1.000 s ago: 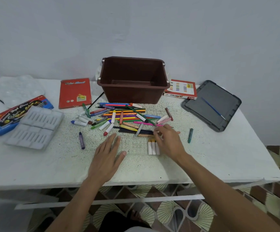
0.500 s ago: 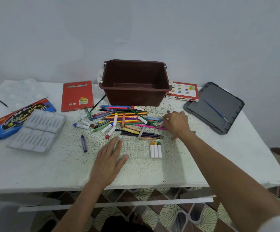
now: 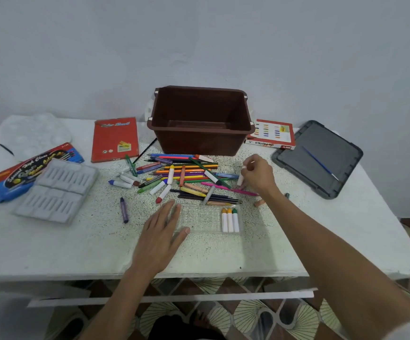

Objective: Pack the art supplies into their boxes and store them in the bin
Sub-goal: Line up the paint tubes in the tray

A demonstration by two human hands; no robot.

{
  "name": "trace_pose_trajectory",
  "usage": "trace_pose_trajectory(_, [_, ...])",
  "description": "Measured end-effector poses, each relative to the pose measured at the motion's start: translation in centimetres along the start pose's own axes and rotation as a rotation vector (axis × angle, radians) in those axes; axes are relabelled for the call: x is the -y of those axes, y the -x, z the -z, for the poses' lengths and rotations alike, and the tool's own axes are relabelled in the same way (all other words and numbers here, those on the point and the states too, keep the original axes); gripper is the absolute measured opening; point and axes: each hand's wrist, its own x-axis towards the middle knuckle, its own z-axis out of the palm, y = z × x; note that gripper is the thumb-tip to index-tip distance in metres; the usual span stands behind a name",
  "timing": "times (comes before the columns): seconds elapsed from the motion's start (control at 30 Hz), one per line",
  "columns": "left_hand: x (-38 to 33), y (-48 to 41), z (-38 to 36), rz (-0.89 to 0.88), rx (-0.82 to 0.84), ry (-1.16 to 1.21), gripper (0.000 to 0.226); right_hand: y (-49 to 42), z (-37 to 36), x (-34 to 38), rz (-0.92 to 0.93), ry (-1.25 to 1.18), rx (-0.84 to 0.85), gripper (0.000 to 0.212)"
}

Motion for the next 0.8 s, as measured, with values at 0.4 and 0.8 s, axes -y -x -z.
trace_pose_trajectory(0.4, [0.0, -0.1, 0.0, 0.011, 0.006, -0.016, 0.074, 7.8, -1.3, 0.6, 0.163, -0.108, 0.434, 0.017])
trace_pose_trajectory(0.8, [-0.1, -0.1, -0.1, 0.008, 0.012, -0.041, 0.075, 9.5, -2.8, -0.7, 0.358, 0.273, 0.289, 0.017])
